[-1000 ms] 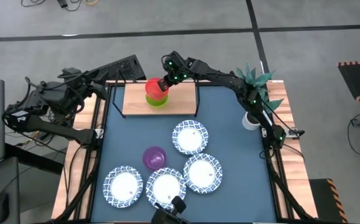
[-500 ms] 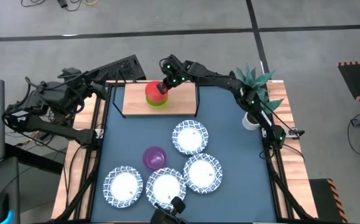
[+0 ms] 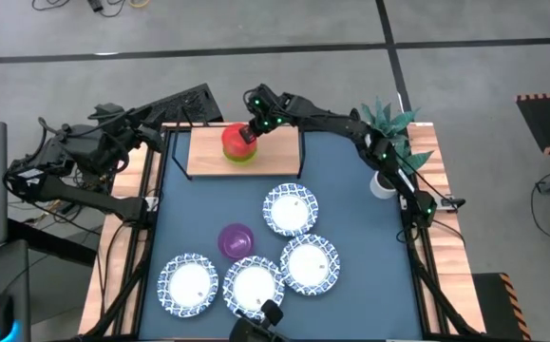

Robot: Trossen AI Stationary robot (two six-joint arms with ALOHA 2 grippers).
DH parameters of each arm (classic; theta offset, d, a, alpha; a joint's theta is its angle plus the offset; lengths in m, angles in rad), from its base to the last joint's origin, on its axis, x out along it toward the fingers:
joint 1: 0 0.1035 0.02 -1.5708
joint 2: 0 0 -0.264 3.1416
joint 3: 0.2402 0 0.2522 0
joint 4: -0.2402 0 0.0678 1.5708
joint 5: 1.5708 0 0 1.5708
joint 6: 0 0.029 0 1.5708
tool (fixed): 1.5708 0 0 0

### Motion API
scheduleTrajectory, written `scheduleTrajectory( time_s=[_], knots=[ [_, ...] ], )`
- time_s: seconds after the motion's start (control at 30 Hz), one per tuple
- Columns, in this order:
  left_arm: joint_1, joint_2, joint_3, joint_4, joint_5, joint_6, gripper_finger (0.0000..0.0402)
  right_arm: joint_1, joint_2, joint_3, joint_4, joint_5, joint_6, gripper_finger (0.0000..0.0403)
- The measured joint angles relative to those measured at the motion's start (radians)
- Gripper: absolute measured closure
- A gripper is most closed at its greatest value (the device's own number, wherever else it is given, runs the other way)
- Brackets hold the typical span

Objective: Place and stack bowls onto a shelf
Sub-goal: Stack the orange bowl on top of the green bowl on the shelf, then stack the purple bowl on top of the orange bowl on the shelf

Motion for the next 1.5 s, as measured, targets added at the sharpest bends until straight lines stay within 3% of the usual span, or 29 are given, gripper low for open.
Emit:
scheduleTrajectory(
  time_s=[0.5, 0.57, 0.73, 0.8, 1.13, 1.33, 1.5],
  knots=[
    [0.000, 0.000, 0.000, -0.004, 0.026, 0.015, 0.0198, 0.001, 0.000, 0.000, -0.002, -0.003, -0.022, 0.0289],
    [0.000, 0.000, 0.000, -0.013, 0.090, 0.013, 0.0198, 0.001, -0.009, 0.000, -0.010, -0.033, -0.023, 0.0281],
    [0.000, 0.018, -0.002, -0.090, 0.361, -0.006, 0.0198, -0.007, -0.107, 0.000, -0.047, -0.193, -0.004, 0.0267],
    [0.000, 0.046, -0.003, -0.148, 0.433, -0.044, 0.0198, -0.007, -0.163, 0.001, -0.088, -0.203, -0.011, 0.0265],
    [0.013, 0.284, -0.010, -0.376, 0.590, -0.179, 0.0198, -0.001, -0.433, 0.001, -0.134, -0.160, -0.027, 0.0269],
    [0.052, 0.383, -0.148, -0.230, 0.823, -0.136, 0.0198, 0.006, -0.574, 0.001, -0.137, -0.149, -0.044, 0.0269],
    [0.089, 0.435, -0.304, -0.022, 0.941, -0.129, 0.0198, 0.005, -0.648, 0.001, -0.156, -0.086, -0.078, 0.0269]
  ],
)
